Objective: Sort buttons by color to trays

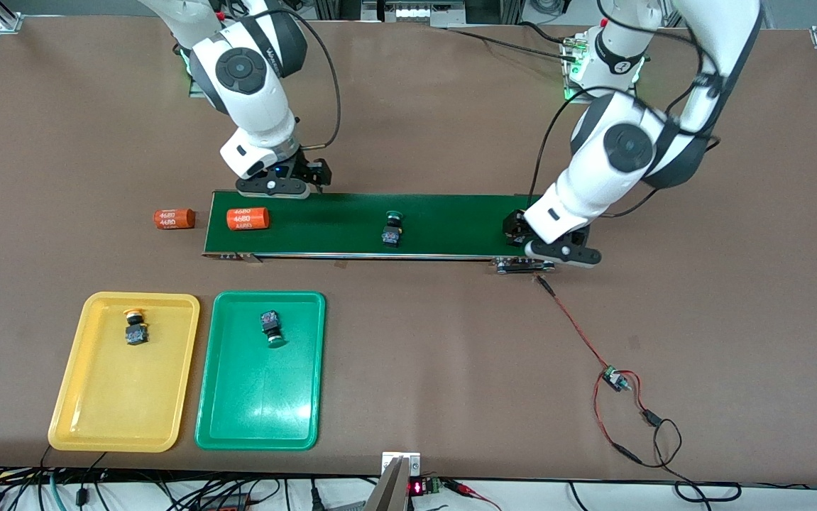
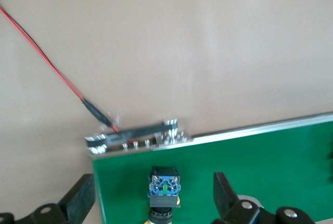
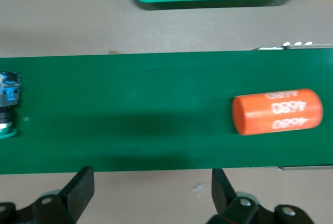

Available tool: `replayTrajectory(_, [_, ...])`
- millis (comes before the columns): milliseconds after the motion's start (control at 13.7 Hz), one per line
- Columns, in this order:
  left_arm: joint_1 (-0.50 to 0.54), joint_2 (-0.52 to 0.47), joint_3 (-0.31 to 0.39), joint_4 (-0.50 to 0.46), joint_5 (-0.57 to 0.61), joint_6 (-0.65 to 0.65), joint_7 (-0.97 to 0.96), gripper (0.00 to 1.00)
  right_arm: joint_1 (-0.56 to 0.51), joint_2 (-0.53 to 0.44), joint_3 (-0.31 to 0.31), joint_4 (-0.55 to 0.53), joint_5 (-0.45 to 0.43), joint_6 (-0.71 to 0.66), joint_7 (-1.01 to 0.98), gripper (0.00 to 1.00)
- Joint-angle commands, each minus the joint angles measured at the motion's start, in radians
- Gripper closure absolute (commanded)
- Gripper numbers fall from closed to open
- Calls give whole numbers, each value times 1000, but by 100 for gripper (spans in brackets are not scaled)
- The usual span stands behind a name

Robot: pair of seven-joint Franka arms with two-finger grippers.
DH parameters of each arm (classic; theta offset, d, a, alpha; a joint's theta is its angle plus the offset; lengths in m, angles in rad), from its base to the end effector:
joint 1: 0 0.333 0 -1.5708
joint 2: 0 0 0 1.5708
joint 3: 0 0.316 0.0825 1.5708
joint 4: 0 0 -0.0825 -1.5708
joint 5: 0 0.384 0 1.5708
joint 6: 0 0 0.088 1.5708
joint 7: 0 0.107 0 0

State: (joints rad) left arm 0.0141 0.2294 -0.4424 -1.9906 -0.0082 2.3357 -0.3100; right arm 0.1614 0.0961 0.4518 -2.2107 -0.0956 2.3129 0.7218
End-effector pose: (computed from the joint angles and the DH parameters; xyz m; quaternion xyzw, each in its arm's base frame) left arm 0.5562 -0.2431 0.3722 0.9952 -0.0479 0.0454 0.0727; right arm 0.4443 0.3088 0.3417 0.9996 -0.0233 0.0157 0.0062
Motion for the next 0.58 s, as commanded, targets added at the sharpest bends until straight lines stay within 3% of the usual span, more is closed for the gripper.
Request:
replayTrajectory(0, [-2, -102, 60, 42, -16, -55, 17, 0, 27, 72, -4, 63, -50, 2, 79, 0])
replayTrajectory(511, [3, -114, 284, 356, -18, -494, 17, 0, 79, 189, -39, 141, -84, 51, 153, 0])
